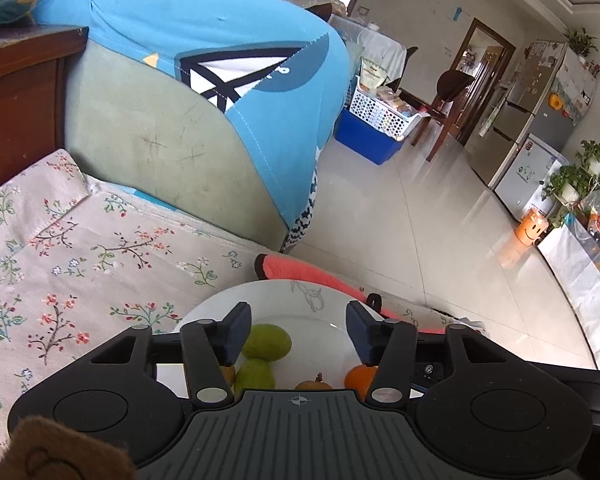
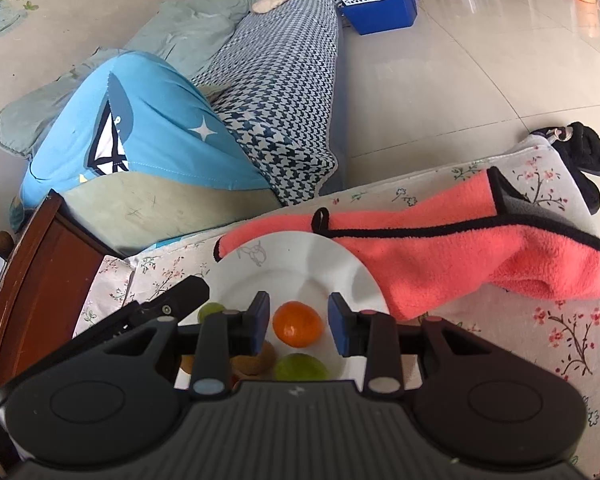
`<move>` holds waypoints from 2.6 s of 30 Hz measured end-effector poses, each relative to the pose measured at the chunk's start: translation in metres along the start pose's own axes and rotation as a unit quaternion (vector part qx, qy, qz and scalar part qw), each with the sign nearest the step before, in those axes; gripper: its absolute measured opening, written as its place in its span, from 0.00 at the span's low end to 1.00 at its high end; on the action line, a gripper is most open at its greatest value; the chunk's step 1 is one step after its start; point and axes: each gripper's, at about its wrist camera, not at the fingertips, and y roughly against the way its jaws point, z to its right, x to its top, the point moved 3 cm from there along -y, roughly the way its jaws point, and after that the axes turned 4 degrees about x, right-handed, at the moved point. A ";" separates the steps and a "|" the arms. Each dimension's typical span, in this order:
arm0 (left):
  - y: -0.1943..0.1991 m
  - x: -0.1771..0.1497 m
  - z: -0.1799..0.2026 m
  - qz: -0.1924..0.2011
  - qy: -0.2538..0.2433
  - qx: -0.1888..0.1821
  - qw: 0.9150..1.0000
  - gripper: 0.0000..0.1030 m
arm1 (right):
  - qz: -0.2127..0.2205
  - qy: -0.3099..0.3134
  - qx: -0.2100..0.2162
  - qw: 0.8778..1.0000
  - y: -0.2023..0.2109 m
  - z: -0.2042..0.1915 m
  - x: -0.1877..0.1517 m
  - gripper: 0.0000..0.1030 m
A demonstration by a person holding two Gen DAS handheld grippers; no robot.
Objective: Organize fruits
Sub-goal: 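Open both tools to drop the orange and plum onto the plate, then withdraw both open tools back over the last fruit on the sheet, then grasp a cherry tomato with the right tool while the left tool grasps a small orange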
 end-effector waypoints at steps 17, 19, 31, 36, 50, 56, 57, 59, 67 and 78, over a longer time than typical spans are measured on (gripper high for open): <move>0.064 -0.015 0.005 -0.026 -0.061 0.096 0.993 0.63 | -0.027 0.072 -0.026 0.997 0.038 -0.030 -0.025 0.34; 0.071 -0.019 0.002 -0.030 -0.062 0.101 0.993 0.64 | -0.036 0.071 -0.025 0.997 0.041 -0.031 -0.031 0.34; 0.107 -0.048 -0.010 -0.052 -0.081 0.126 0.987 0.69 | -0.068 0.136 -0.013 0.988 0.062 -0.044 -0.070 0.34; 0.115 -0.053 -0.017 -0.054 -0.091 0.133 0.985 0.71 | -0.072 0.176 -0.002 0.982 0.062 -0.052 -0.077 0.36; 0.132 -0.046 -0.062 -0.057 -0.062 0.162 0.983 0.74 | -0.107 0.240 0.066 0.963 0.052 -0.065 -0.105 0.37; 0.133 -0.044 -0.076 -0.066 -0.051 0.177 0.981 0.74 | -0.124 0.263 0.065 0.954 0.038 -0.070 -0.122 0.37; 0.132 -0.044 -0.077 -0.067 -0.050 0.177 0.981 0.74 | -0.128 0.267 0.064 0.953 0.036 -0.071 -0.125 0.37; 0.133 -0.043 -0.080 -0.068 -0.047 0.177 0.981 0.74 | -0.127 0.273 0.062 0.951 0.033 -0.074 -0.129 0.37; 0.135 -0.043 -0.084 -0.069 -0.043 0.178 0.981 0.74 | -0.121 0.287 0.044 0.949 0.019 -0.080 -0.135 0.37; 0.126 -0.050 -0.092 -0.088 -0.042 0.186 0.978 0.75 | -0.115 0.319 0.026 0.941 0.003 -0.092 -0.144 0.34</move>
